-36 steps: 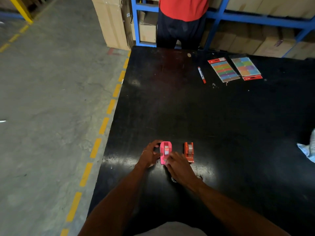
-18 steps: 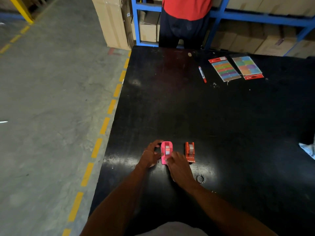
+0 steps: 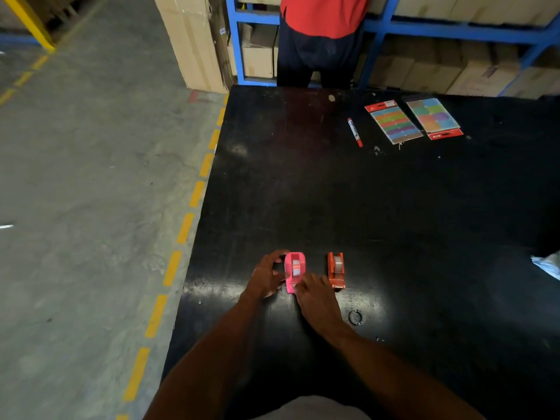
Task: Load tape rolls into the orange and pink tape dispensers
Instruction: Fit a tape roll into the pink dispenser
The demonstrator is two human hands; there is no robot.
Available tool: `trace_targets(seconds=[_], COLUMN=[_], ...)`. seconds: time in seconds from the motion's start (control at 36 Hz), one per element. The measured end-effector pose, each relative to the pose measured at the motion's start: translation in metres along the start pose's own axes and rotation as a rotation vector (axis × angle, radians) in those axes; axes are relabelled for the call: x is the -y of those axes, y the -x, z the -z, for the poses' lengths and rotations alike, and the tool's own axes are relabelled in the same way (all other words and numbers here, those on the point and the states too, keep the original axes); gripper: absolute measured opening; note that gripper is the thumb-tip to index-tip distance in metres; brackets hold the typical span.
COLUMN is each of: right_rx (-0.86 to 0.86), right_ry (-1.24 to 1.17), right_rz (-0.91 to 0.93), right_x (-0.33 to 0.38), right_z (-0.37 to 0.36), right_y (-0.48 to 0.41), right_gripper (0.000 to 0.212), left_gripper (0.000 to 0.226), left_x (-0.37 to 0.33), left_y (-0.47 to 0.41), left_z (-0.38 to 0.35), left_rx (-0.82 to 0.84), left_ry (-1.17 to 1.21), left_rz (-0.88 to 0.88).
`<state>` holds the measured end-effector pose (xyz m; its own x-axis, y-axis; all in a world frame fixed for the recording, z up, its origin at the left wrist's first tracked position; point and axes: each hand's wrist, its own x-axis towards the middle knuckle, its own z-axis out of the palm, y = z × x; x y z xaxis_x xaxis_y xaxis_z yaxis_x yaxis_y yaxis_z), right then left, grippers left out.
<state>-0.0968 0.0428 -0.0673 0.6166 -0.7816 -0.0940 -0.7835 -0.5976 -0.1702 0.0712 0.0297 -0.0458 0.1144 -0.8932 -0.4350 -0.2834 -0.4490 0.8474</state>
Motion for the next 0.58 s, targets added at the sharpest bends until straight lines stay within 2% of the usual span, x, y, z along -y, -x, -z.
trace_targets(seconds=[0.33,0.44,0.58], right_rx=[-0.023,0.039,0.032], right_ry=[-0.106,-0.051,-0.019], right_rz=[-0.048,-0.033,-0.042], right_x=[0.0026,-0.0012,-0.0022], right_z=[0.0011,-0.0042,-0.0014], right_y=[-0.0013,0.0026,0.0058], right_gripper=[0.014,0.014,0.014], left_gripper=[0.052,0.053,0.054], left_x=[-0.0018,0.0002,0.0009], left_y=[0.0041,0.0044,0.0039], left_z=[-0.0014,-0.0031,-0.0063], left_rx=[0.010,0.002,-0.005], left_ry=[0.036,0.027,0.047], left_rz=[0.043,0.023,0.019])
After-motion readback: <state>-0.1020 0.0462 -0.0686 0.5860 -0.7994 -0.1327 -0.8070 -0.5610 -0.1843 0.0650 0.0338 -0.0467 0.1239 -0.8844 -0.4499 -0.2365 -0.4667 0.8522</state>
